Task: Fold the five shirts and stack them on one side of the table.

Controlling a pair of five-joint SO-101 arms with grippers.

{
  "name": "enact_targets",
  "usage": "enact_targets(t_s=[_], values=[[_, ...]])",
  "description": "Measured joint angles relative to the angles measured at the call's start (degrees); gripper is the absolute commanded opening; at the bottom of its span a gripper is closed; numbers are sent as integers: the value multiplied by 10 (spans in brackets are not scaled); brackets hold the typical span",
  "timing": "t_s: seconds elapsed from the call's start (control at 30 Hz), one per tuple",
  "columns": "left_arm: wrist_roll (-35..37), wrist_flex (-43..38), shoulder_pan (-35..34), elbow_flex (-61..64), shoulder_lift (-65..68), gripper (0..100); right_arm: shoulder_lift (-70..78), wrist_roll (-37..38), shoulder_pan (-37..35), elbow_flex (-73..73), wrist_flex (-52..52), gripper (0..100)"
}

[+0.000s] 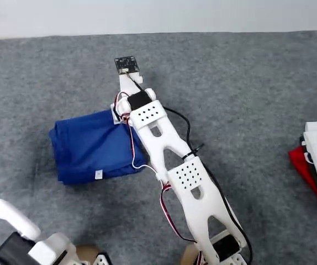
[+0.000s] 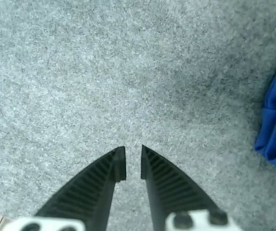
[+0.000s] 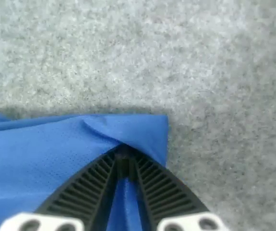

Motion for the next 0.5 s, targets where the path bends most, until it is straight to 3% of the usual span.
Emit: enact_targets(t_s=[0.5], values=[[0,0,0,0,0,69,-74,1,-133,9,7,10]])
